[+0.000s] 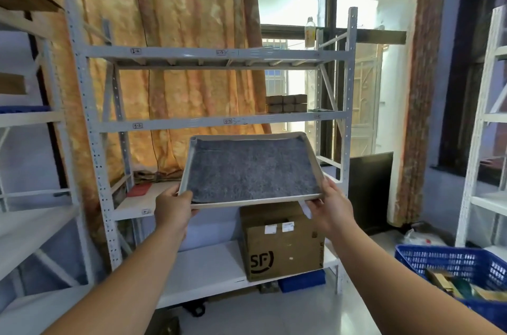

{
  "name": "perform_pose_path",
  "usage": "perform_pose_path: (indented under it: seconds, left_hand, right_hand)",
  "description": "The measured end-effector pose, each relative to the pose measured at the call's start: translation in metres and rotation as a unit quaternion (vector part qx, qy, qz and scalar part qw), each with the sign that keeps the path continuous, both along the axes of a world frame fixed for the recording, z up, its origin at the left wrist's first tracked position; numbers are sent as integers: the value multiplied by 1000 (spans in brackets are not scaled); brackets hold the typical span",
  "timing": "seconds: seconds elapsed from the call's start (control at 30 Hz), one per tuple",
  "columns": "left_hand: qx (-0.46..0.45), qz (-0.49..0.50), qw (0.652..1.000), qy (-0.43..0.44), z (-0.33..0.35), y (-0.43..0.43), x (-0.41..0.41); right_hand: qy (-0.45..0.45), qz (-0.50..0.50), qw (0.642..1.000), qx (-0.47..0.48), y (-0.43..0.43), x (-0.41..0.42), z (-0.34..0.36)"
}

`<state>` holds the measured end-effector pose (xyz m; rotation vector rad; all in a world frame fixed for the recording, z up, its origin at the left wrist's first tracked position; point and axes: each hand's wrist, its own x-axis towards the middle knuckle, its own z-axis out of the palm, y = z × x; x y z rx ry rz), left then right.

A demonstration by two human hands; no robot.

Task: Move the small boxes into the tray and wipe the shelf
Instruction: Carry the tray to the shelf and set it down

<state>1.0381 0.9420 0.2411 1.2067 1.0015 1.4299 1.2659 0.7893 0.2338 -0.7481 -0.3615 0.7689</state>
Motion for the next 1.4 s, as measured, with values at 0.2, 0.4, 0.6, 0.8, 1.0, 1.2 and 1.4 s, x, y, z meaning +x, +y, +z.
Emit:
perform_pose_path:
  seconds: [0.2,0.4,0.6,0.8,1.0,1.2,1.4]
  left_hand:
    - [8,-32,999,-10,5,116,39]
    - [-12,-84,995,-46,17,209,66]
    - [-11,-98,994,-53,38,275,92]
    - [-10,-80,994,-76,63,330,120]
    - [-12,-51,991,-123,87,388,171]
    - [-14,-26,991,-132,114,453,245]
    - [1,-1,993,-114,130,506,300]
  right_hand:
    - [-46,-33,998,-15,109,36,24]
    - [-82,-52,995,-30,199,64,36]
    - [-100,-63,992,-33,272,95,43]
    - [-162,-53,984,-43,345,133,53]
    - [-182,-48,982,-19,423,195,78]
    - [-158,-37,987,21,506,277,103]
    - [-188,-27,981,39,570,339,124]
